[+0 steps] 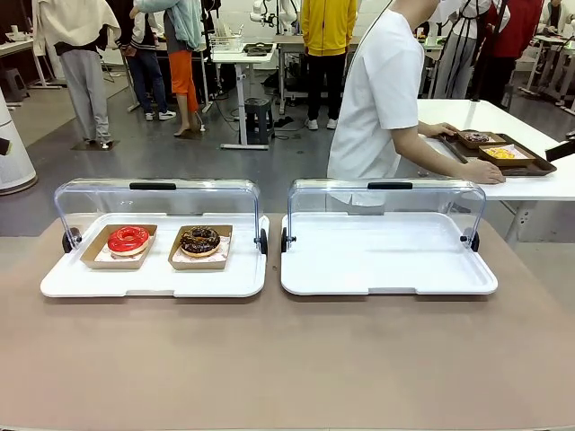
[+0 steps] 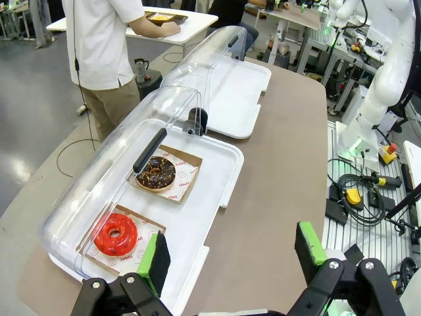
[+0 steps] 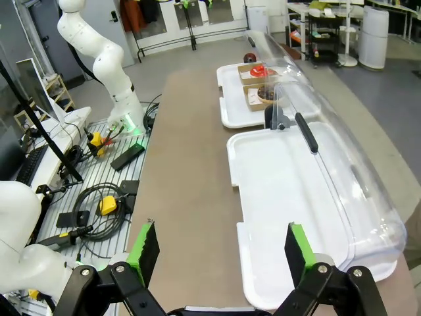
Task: Provide the desired donut to the person.
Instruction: Place the picked Paper togo box onto the Handle tray extended by the person.
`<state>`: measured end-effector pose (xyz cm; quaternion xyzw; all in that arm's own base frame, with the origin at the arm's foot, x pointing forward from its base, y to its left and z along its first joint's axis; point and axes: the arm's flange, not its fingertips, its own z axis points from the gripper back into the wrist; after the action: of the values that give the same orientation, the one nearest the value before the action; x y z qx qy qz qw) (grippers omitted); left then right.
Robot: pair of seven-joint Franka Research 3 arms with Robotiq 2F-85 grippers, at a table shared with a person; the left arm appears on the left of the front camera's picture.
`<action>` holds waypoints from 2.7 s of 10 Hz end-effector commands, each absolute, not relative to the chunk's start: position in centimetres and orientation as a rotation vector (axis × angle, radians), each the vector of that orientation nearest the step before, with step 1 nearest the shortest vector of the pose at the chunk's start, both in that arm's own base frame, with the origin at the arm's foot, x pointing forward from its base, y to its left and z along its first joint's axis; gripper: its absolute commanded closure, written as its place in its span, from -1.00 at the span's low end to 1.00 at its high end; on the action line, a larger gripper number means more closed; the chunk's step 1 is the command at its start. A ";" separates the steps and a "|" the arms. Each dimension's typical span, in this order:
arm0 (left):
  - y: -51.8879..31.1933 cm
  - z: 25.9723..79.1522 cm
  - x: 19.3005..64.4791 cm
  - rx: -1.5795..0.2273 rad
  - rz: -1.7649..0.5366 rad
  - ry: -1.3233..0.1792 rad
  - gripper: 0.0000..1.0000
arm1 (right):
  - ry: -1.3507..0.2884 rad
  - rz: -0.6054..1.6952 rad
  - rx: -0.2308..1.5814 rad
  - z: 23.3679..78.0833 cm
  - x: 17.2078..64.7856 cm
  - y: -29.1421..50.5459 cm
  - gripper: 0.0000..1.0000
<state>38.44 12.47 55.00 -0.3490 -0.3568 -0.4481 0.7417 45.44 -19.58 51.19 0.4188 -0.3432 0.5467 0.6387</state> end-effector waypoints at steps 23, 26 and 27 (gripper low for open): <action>12.5 55.1 38.4 -0.774 -0.983 -0.796 -1.00 | -0.785 1.247 0.957 51.2 45.3 -19.5 -1.00; 12.5 55.1 38.4 -0.774 -0.983 -0.796 -1.00 | -0.785 1.247 0.957 51.2 45.3 -19.5 -1.00; 12.5 55.1 38.4 -0.774 -0.983 -0.796 -1.00 | -0.785 1.247 0.957 51.2 45.3 -19.5 -1.00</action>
<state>38.44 12.47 55.00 -0.3490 -0.3568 -0.4481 0.7417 45.44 -19.59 51.19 0.4187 -0.3432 0.5467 0.6387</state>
